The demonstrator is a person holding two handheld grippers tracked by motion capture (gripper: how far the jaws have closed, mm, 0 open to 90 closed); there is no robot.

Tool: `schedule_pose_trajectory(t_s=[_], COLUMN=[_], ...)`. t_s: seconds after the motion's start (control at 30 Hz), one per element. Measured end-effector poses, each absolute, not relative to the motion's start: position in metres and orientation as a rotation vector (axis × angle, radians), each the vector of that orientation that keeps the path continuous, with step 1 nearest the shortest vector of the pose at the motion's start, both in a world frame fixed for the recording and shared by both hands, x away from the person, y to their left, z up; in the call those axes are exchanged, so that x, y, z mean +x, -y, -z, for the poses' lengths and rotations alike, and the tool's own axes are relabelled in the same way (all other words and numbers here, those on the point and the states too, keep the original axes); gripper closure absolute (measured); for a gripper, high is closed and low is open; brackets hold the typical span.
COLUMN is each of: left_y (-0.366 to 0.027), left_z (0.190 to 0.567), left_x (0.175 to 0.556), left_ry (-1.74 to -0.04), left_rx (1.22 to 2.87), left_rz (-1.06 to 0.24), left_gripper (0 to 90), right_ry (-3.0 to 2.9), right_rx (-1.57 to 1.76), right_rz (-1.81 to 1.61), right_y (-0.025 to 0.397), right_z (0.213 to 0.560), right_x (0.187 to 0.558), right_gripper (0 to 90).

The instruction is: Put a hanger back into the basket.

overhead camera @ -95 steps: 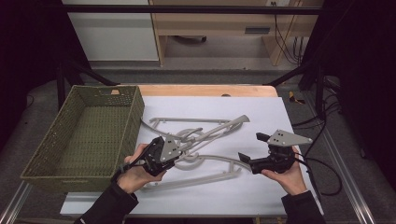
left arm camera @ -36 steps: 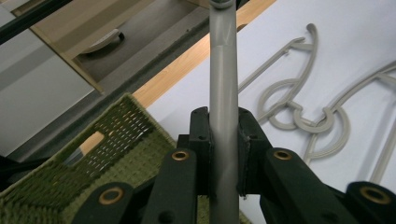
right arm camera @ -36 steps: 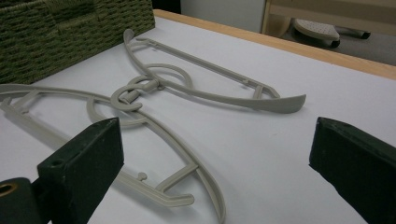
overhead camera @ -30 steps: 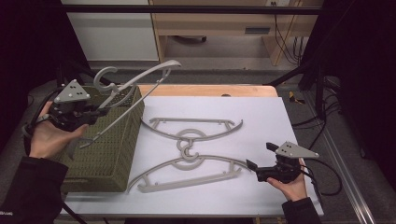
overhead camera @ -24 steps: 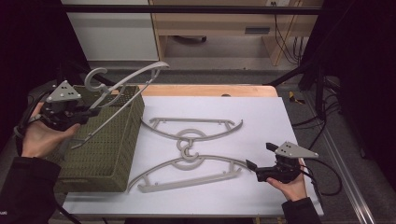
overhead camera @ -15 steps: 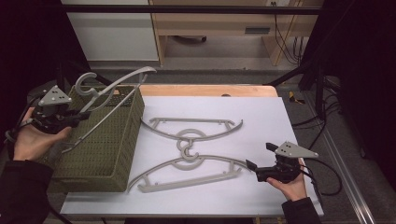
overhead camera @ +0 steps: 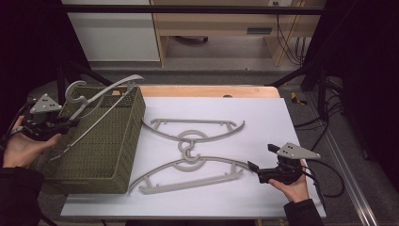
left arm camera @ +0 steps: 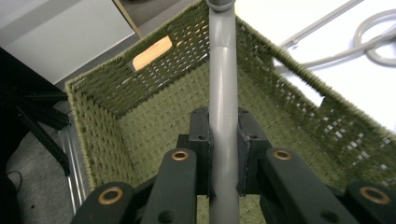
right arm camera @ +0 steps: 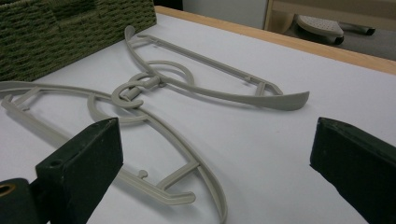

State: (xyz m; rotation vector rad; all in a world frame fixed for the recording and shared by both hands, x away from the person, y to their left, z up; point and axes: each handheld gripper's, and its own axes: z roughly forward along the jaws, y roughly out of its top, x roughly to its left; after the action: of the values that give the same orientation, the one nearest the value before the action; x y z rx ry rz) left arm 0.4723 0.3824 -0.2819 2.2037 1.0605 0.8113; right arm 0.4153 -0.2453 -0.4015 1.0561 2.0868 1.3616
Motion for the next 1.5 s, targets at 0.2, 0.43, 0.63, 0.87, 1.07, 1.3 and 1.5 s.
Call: schedule_pose_trajectory(t_s=[0.2,0.43,0.63,0.87,1.07,1.3,1.5], left_y=[-0.391,-0.399,-0.400,-0.400,-0.400,-0.400,-0.402], left_z=[0.291,0.302,0.316,0.338,0.353,0.370,0.380], left_x=[0.473,0.475,0.477,0.483,0.487,0.492,0.498], left_ry=[-1.090,-1.124,-1.149,-1.174,-1.192,-1.222,-1.278], left_rx=[2.220,2.237,2.264,2.299,2.282,2.274,2.261], left_rz=[-0.810,-0.813,-0.831,-0.815,-0.760,-0.706,-0.666], left_gripper=[79.3,79.3,79.3,79.2,79.2,79.1,78.8], right_ry=[-2.093,-2.094,-2.096,-2.102,-2.103,-2.105,-2.110], right_rx=[1.055,1.053,1.050,1.057,1.055,1.056,1.050], right_rz=[-1.355,-1.355,-1.355,-1.353,-1.354,-1.353,-1.346], right_y=[0.245,0.245,0.245,0.244,0.244,0.244,0.243], right_z=[0.402,0.403,0.403,0.403,0.403,0.403,0.404], right_x=[0.416,0.416,0.416,0.416,0.416,0.416,0.416], right_gripper=[2.9,2.9,2.9,2.9,2.9,2.9,3.0])
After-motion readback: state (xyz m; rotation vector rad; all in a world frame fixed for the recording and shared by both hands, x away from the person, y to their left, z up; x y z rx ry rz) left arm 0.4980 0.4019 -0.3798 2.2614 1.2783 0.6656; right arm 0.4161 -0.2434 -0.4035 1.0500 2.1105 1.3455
